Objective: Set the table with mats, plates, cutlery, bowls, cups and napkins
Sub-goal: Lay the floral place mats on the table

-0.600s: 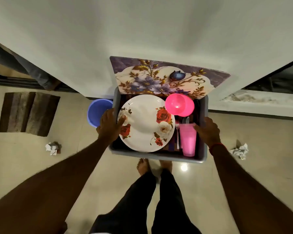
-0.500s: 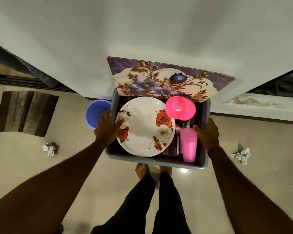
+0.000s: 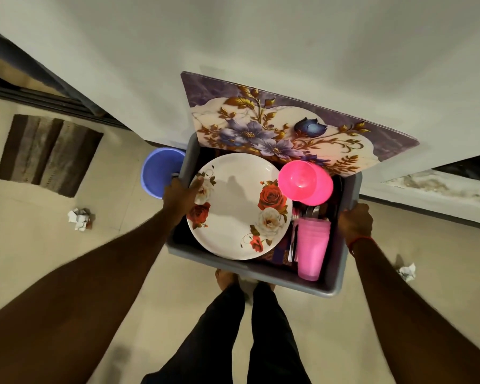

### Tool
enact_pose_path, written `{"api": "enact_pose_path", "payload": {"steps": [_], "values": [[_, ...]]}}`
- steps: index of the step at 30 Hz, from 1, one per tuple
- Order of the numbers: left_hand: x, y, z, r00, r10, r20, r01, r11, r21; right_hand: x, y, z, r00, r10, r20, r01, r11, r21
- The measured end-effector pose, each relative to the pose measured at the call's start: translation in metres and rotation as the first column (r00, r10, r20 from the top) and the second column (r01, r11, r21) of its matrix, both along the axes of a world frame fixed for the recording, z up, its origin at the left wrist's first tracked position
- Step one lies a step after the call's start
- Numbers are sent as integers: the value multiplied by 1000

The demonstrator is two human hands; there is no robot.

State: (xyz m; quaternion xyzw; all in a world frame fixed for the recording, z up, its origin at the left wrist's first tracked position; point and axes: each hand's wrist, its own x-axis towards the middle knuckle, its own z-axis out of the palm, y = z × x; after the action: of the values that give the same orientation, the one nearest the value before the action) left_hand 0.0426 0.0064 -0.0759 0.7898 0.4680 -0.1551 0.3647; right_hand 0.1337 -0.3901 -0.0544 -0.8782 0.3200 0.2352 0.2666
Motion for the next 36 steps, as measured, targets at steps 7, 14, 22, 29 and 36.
{"api": "enact_pose_path", "payload": {"steps": [7, 14, 22, 29, 36], "values": [[-8, -1, 23, 994, 107, -18, -108, 993, -56, -4, -1, 17, 988, 157, -3, -157, 984, -84], [-71, 3, 82, 978, 205, -37, -207, 977, -51, -7, 18, 66, 937, 349, 33, -344, 932, -113], [-198, 16, 162, 891, 451, -48, -453, 889, -71, -20, 88, 132, 776, 628, 50, -624, 777, -77], [-324, 10, 209, 704, 711, 12, -710, 703, -36, -52, 176, 158, 526, 846, 83, -847, 531, -41], [-436, -1, 233, 446, 891, 89, -890, 452, -64, -109, 270, 179, 248, 964, 100, -965, 255, -60]]}}
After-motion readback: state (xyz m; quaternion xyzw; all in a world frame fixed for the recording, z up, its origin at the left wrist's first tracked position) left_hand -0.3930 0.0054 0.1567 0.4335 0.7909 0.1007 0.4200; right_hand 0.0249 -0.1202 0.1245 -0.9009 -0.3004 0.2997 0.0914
